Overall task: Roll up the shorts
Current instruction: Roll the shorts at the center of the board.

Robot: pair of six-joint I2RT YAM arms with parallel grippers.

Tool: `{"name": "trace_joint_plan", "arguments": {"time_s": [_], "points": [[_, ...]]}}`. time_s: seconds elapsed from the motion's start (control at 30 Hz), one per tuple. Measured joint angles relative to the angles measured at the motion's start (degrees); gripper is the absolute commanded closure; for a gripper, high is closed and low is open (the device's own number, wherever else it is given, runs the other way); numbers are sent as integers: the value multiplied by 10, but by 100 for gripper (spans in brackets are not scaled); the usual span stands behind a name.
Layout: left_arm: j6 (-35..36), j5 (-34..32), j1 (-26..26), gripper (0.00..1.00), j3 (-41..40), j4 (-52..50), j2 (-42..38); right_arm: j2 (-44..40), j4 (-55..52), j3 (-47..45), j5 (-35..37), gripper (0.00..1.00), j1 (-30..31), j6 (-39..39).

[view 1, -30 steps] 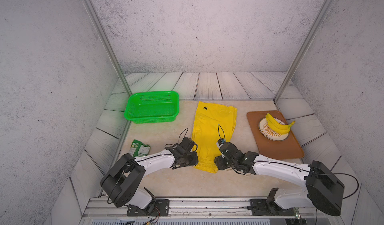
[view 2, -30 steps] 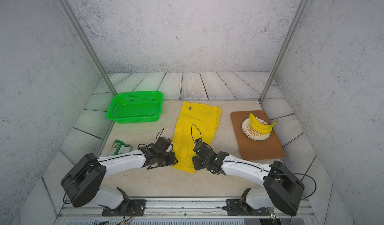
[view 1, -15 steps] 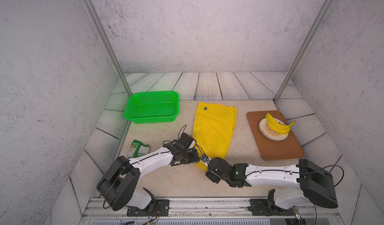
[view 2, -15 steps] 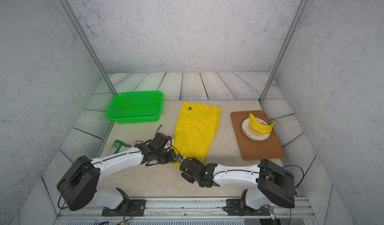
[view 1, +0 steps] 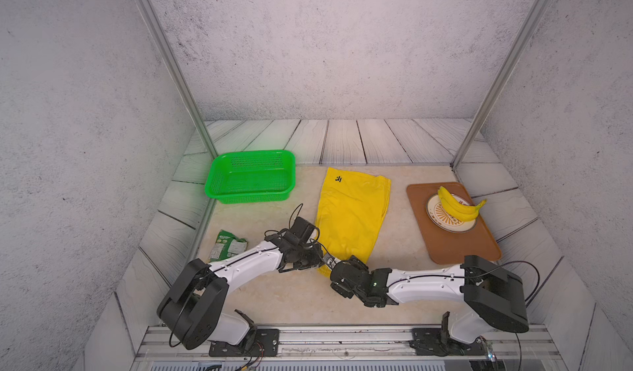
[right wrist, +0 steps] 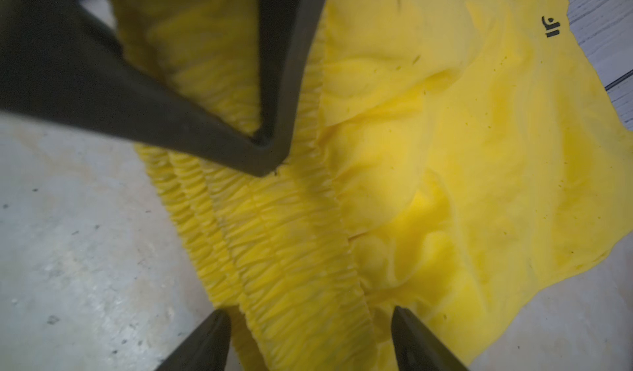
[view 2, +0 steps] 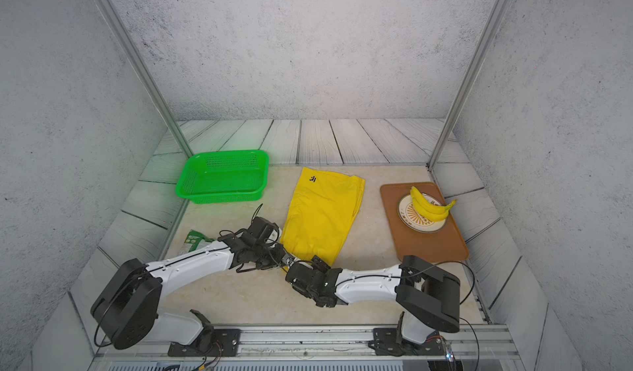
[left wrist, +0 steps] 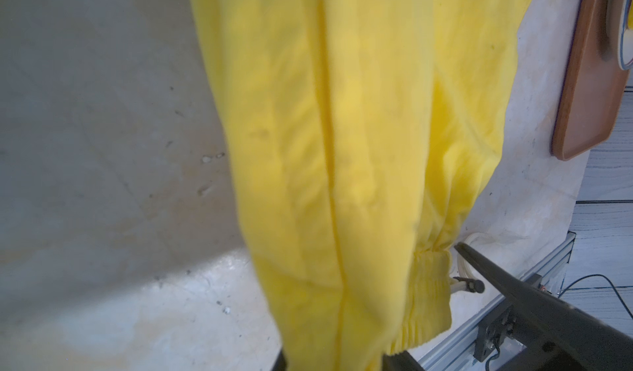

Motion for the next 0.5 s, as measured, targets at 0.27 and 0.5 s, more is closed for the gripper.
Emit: {"name": "trace_joint_plan", "arguments": {"time_s": [0.27, 0.5], "points": [[0, 14, 1, 100, -2, -3, -1, -3, 10, -9, 5, 14, 17, 19], [-2, 19, 12, 100, -7, -3, -5, 24, 49, -13, 81, 12, 40, 19]]}}
